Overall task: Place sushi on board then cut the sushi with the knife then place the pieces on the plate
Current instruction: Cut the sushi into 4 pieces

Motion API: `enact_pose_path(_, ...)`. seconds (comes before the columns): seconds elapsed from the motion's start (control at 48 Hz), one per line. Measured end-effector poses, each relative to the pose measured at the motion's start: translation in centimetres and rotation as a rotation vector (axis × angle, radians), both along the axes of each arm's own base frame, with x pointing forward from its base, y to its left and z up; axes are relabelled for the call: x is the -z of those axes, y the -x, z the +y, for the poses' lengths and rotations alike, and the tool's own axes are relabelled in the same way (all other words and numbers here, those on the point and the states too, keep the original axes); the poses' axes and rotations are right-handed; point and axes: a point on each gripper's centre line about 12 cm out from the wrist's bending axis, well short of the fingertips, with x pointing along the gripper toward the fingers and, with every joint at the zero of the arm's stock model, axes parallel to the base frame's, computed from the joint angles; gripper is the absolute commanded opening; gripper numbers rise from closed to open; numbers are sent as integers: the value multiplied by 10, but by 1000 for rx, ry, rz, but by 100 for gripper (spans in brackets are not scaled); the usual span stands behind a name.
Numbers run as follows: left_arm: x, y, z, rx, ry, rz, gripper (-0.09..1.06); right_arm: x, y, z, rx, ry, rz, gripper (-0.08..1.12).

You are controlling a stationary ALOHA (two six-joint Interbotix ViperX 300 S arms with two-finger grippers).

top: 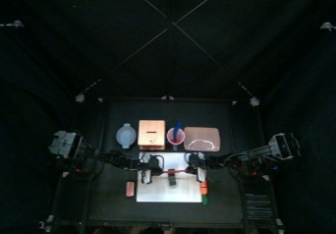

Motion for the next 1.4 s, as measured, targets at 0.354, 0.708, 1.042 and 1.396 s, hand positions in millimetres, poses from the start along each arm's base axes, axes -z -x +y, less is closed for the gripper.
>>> enact_pose_path(0.354, 2, 0, 1, -3, -1, 6, 44, 4, -1, -4, 12, 4, 15, 32)
enact_pose_path(0.708, 3, 0, 1, -3, -1, 9, 44, 9, 0, -4, 9, -2, 40, 32)
enact_pose_path(1.042, 13, -1, 1, -3, -6, 32, 44, 22, -1, -7, 19, 0, 83, 32)
enact_pose_path(1.396, 23, -4, 13, 8, -47, 70, 44, 37, -5, -8, 22, -5, 147, 32)
